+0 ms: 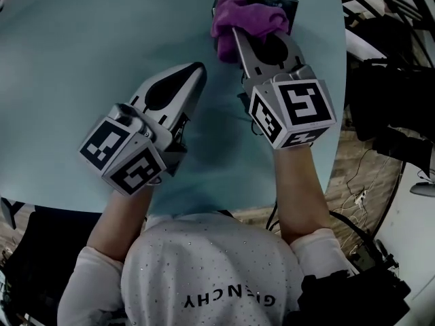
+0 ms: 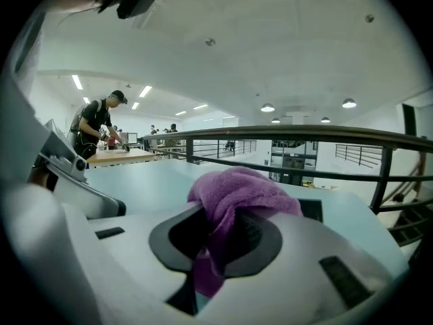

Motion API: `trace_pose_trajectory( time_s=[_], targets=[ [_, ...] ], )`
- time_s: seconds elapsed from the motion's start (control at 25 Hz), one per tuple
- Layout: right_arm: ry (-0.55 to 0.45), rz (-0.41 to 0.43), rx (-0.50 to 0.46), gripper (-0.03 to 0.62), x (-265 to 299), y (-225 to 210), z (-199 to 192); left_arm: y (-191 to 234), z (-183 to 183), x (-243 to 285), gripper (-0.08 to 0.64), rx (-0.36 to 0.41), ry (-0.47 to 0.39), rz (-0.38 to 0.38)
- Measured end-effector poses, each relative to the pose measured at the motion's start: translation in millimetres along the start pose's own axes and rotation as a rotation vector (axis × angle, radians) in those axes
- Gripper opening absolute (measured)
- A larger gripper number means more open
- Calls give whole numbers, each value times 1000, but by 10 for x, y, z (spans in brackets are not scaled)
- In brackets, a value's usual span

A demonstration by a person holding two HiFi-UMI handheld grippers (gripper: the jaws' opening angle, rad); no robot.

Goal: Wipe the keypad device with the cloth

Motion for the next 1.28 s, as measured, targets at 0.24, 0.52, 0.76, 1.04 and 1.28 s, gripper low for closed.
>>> trace_pose_trajectory(
  time_s=[0.24,0.52,0.76,1.04,1.28],
  targets=[
    [23,-1,89,54,85,-6,-146,70,-37,-323,0,29,22,28],
    [29,-95,160,54,-118,-355,-275,132,-58,-415,0,5,27,10],
    [13,-135,187,54,-281,-546,-367,37,-138,-389,0,21,73,-36],
    [-2,-230,246,55,-425,-746,-459,110,-138,-357,0,26,85,-44],
    [-22,-299,354,55,-585,-888,-504,234,-141,-465,0,28,80,-31]
  ],
)
Point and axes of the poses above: the fingertips, and each gripper's own axes: x forward along the fingers, y to its left, z out of its top, the point moved 1 cm from there along -x, backward along the fingers, and after that the axes turned 15 degrees about z, right-handed, at the moved point
